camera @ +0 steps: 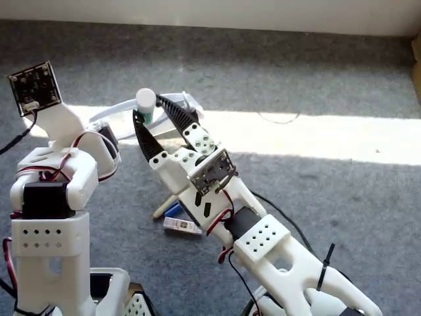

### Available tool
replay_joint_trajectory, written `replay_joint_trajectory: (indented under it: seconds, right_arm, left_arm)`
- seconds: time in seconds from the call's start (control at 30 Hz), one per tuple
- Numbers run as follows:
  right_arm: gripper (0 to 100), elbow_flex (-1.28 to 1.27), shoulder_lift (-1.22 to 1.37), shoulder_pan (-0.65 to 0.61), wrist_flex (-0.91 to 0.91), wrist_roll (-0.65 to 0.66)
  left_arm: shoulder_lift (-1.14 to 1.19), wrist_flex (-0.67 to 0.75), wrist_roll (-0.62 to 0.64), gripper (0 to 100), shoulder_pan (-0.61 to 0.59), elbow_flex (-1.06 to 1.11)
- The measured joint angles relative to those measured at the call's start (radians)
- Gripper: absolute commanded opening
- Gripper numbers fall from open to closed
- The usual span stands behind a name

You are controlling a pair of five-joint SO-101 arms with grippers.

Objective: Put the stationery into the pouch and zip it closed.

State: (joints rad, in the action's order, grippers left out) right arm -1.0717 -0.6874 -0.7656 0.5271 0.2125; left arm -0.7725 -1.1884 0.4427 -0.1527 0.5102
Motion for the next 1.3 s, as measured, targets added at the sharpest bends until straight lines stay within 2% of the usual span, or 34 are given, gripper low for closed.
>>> replay_joint_trajectory:
  seconds: [0.5,0.63,0.83,1.03,1.3]
  right_arm:
    - [14.9,0.000,-0.002,0.000,0.000,0.000]
    - [14.9,-0.020,-0.069,0.000,-0.020,0.000]
    - [14.9,-0.021,-0.265,0.000,-0.244,-0.005]
    - [14.9,-0.021,-0.416,0.000,-0.531,-0.138]
    - [14.9,-0.021,-0.548,0.038,-0.852,-0.181]
  left_arm:
    - [0.000,0.000,0.000,1,-0.002,0.000]
    - [0.000,0.000,0.000,1,-0.002,0.000]
    - [0.000,0.000,0.000,1,-0.002,0.000]
    - [0.000,0.000,0.000,1,-0.002,0.000]
    - [0.000,0.000,0.000,1,-0.002,0.000]
